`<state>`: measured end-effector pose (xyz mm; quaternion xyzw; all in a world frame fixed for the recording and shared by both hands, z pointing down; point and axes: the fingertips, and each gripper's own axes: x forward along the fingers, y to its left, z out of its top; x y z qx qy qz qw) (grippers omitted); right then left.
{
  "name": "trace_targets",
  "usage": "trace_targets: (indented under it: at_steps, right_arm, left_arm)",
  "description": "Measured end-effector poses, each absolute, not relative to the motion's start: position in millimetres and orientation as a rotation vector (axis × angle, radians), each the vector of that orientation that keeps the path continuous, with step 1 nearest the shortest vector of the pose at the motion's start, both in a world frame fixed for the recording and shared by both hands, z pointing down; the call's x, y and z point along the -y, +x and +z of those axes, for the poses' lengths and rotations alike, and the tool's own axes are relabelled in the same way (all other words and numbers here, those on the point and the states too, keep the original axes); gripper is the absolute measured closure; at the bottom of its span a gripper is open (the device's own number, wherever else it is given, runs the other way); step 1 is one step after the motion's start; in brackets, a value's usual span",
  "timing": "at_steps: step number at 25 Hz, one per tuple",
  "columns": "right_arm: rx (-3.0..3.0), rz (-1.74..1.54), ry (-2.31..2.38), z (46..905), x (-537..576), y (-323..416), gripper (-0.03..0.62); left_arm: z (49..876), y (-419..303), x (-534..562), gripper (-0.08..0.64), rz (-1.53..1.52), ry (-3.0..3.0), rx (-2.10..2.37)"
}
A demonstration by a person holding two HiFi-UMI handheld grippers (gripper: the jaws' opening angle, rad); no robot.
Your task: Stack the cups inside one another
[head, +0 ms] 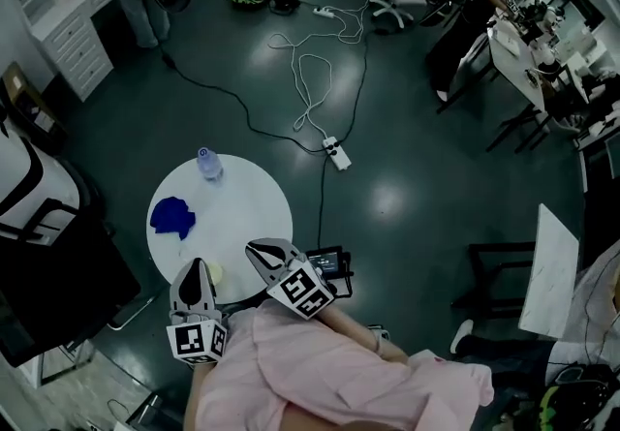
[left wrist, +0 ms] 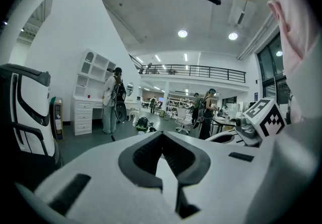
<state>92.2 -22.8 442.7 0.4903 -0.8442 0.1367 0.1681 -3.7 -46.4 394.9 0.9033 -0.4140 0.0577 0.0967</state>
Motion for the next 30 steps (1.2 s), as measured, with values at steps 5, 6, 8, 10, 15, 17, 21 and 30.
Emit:
trace_targets:
  at_steps: [5, 6, 8, 10, 15, 17, 21, 30]
  right_arm:
    - [2.4, 0.418, 1.397, 445, 18, 96, 0.555]
    - [2.399, 0.42, 1.395, 446, 17, 97, 0.555]
    - [2.397, 0.422, 1.394, 448, 16, 98, 0.555]
    - [2.394, 0.424, 1.398, 449, 14, 101, 0.555]
    - [2.385, 0.422, 1.421, 445, 3, 111, 0.555]
    - [2.386, 0.409, 1.42, 441, -1, 112, 0.555]
    - [2.395, 0.406, 1.431, 434, -1, 115, 0.555]
    - [2.464, 0.421, 1.455, 426, 11, 110, 0.555]
  left_arm:
    - [397, -1, 41, 0.551, 0.173, 2.669, 1.219]
    - [397, 0, 40, 0.551, 0.174, 2.668, 1.217]
    - [400, 2, 39, 0.551, 0.174, 2.666, 1.212]
    - [401, 4, 39, 0.551, 0.169, 2.663, 1.213]
    - [397, 11, 28, 0.551, 0.168, 2.67, 1.204]
    - [394, 13, 23, 0.551, 0.173, 2.681, 1.203]
    - [385, 17, 22, 0.551, 0.168, 2.704, 1.205]
    - [382, 5, 24, 0.551, 0.187, 2.709, 1.249]
